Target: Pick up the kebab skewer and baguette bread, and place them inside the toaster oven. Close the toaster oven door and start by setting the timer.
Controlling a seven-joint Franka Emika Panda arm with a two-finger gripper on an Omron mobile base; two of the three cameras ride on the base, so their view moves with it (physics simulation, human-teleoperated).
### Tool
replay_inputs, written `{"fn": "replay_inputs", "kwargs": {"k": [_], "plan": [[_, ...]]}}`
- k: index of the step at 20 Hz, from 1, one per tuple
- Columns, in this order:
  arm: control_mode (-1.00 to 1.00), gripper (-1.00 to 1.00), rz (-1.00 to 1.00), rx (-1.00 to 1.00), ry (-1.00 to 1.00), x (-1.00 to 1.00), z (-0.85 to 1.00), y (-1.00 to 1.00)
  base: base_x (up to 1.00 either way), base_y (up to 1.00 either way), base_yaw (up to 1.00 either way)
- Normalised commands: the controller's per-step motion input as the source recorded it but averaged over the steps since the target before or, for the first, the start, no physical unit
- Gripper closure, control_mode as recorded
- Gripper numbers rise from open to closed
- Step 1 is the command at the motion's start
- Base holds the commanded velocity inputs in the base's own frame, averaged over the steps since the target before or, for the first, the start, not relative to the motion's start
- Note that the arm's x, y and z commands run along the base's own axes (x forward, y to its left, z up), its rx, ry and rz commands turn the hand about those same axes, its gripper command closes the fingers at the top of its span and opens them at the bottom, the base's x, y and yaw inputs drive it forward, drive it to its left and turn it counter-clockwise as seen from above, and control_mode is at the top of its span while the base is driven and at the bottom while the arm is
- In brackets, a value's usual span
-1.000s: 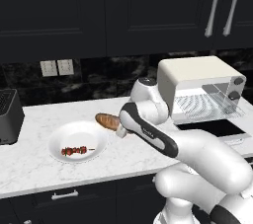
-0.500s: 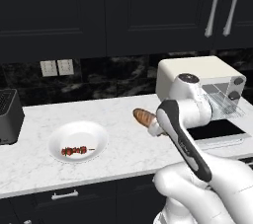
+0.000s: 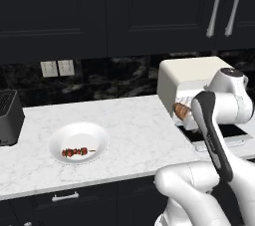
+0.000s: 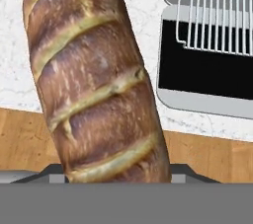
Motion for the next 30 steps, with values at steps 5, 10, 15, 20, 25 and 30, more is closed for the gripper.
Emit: {"fn": "replay_inputs", "kwargs": {"k": [5, 10, 15, 20, 25, 30], "plan": [[-1.00, 1.00, -0.22, 0.00, 0.01, 0.07, 0.04, -0.87, 0.00, 0.00, 0.00], [-1.00, 1.00, -0.14, 0.00, 0.00, 0.07, 0.00, -0.53, 0.00, 0.00, 0.00], [-1.00, 1.00, -0.01, 0.00, -0.05, 0.18, 0.00, -0.06, 0.00, 0.00, 0.00], [-1.00, 1.00, 0.01, 0.00, -0.01, 0.32, -0.18, -0.01, 0.00, 0.00, 0.00], [-1.00, 1.00, 0.01, 0.00, 0.01, 0.58, -0.26, -0.05, 0.00, 0.00, 0.00], [-1.00, 1.00, 0.01, 0.00, 0.02, 0.40, -0.13, -0.08, 0.00, 0.00, 0.00]]}}
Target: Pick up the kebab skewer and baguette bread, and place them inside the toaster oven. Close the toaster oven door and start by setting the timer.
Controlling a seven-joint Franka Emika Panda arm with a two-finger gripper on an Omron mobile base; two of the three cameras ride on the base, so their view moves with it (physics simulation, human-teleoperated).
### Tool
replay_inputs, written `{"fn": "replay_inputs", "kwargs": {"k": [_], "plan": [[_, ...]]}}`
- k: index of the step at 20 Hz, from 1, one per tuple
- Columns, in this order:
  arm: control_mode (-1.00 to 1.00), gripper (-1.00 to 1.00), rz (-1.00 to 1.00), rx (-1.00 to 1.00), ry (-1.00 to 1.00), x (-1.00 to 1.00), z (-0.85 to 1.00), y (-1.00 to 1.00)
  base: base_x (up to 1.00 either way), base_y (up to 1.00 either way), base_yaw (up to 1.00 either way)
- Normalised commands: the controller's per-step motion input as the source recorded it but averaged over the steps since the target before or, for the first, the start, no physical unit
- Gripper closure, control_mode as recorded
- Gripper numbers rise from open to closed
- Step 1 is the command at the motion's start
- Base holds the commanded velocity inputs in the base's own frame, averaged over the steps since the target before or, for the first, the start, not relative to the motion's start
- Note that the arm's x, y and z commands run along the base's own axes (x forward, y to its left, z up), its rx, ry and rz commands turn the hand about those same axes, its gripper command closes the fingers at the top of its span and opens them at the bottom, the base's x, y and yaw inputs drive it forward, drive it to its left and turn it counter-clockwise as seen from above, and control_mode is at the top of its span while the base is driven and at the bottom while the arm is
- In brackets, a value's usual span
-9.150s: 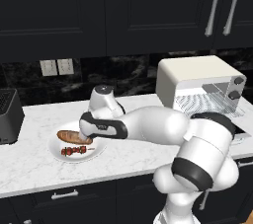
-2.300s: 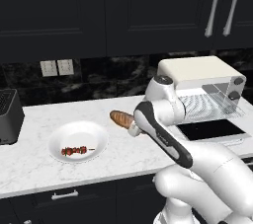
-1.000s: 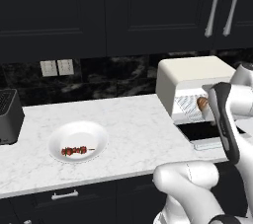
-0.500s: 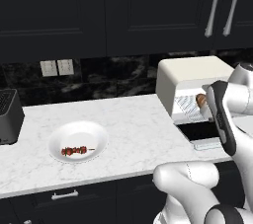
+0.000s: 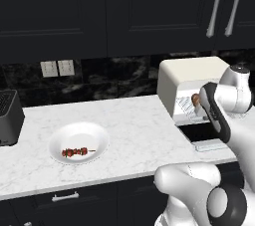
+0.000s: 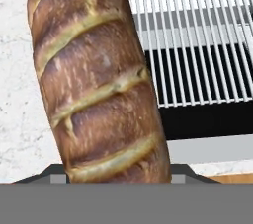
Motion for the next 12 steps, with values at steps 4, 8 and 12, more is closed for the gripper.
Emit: {"fn": "replay_inputs", "kwargs": {"k": [4, 8, 12], "plan": [[-1.00, 1.00, 0.00, 0.00, 0.05, 0.26, -0.33, -0.14, 0.00, 0.00, 0.00], [-1.00, 1.00, 0.00, 0.00, 0.01, 0.34, -0.15, -0.05, 0.00, 0.00, 0.00], [-1.00, 1.00, 0.00, 0.00, 0.00, 0.13, 0.00, -0.17, 0.00, 0.00, 0.00]]}}
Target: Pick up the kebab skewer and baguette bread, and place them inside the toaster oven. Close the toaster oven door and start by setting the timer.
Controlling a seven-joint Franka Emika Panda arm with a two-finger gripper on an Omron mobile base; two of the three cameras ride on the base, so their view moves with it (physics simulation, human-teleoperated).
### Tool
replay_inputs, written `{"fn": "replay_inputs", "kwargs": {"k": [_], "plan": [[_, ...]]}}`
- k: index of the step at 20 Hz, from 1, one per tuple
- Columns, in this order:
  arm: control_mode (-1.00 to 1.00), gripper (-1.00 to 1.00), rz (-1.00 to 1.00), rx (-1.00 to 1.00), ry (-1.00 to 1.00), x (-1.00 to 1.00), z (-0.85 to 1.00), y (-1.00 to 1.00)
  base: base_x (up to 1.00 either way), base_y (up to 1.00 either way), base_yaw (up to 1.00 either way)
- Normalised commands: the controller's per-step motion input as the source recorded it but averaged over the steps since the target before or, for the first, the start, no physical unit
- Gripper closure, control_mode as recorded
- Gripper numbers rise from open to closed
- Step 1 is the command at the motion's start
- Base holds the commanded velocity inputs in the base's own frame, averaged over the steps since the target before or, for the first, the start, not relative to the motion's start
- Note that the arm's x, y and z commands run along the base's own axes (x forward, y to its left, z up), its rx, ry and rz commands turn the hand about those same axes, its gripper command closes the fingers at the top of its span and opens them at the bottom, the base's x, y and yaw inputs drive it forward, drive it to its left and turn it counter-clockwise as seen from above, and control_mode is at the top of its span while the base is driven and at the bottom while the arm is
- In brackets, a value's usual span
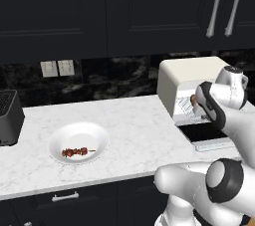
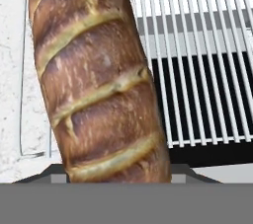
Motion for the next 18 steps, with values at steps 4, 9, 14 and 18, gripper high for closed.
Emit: {"fn": "replay_inputs", "kwargs": {"k": [4, 9, 14, 18], "plan": [[-1.00, 1.00, 0.00, 0.00, 0.00, 0.13, -0.02, -0.17, 0.00, 0.00, 0.00], [-1.00, 1.00, 0.00, 0.00, 0.00, 0.20, -0.03, -0.02, 0.00, 0.00, 0.00], [-1.00, 1.00, 0.00, 0.00, 0.00, 0.16, -0.09, 0.00, 0.00, 0.00, 0.00], [-1.00, 1.00, 0.00, 0.00, 0.00, 0.01, -0.22, 0.00, 0.00, 0.00, 0.00]]}}
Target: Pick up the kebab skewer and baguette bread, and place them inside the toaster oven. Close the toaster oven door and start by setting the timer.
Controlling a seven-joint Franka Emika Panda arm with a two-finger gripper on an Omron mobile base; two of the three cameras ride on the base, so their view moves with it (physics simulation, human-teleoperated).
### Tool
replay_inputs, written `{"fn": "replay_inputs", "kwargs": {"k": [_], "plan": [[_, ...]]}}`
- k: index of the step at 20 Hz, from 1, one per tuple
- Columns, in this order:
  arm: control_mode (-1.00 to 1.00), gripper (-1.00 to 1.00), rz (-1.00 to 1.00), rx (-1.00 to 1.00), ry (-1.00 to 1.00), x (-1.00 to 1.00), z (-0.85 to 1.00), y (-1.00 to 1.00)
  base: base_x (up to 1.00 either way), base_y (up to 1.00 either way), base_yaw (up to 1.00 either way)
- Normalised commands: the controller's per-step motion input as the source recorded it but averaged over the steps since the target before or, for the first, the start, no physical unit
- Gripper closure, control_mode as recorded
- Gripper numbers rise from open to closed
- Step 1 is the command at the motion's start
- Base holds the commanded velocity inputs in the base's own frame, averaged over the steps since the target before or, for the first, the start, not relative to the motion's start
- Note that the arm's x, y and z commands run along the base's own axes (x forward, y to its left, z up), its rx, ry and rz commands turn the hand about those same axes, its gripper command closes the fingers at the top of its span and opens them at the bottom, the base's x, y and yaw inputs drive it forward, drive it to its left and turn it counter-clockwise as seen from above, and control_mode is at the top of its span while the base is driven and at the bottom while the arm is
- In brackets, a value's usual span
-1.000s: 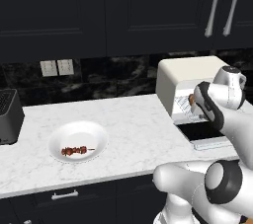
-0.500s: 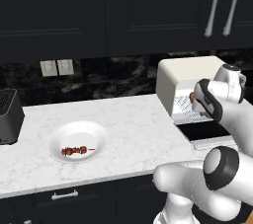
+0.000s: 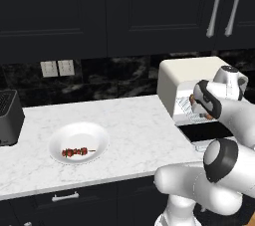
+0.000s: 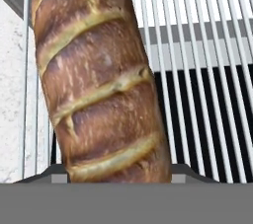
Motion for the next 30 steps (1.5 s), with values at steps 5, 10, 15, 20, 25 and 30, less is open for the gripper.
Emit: {"fn": "replay_inputs", "kwargs": {"k": [5, 10, 15, 20, 25, 30], "plan": [[-1.00, 1.00, 0.00, 0.00, 0.00, 0.00, -0.09, 0.00, 0.00, 0.00, 0.00], [-1.00, 1.00, 0.00, 0.00, 0.00, 0.00, 0.00, 0.00, 0.00, 0.00, 0.00], [-1.00, 1.00, 0.00, 0.00, 0.00, 0.06, 0.00, 0.00, 0.00, 0.00, 0.00], [-1.00, -1.00, 0.00, 0.00, 0.00, 0.14, 0.00, 0.00, 0.00, 0.00, 0.00], [-1.00, -1.00, 0.00, 0.00, 0.00, -0.14, 0.00, 0.00, 0.00, 0.00, 0.00], [-1.00, -1.00, 0.00, -0.01, -0.05, -0.62, 0.13, 0.00, 0.00, 0.00, 0.00]]}}
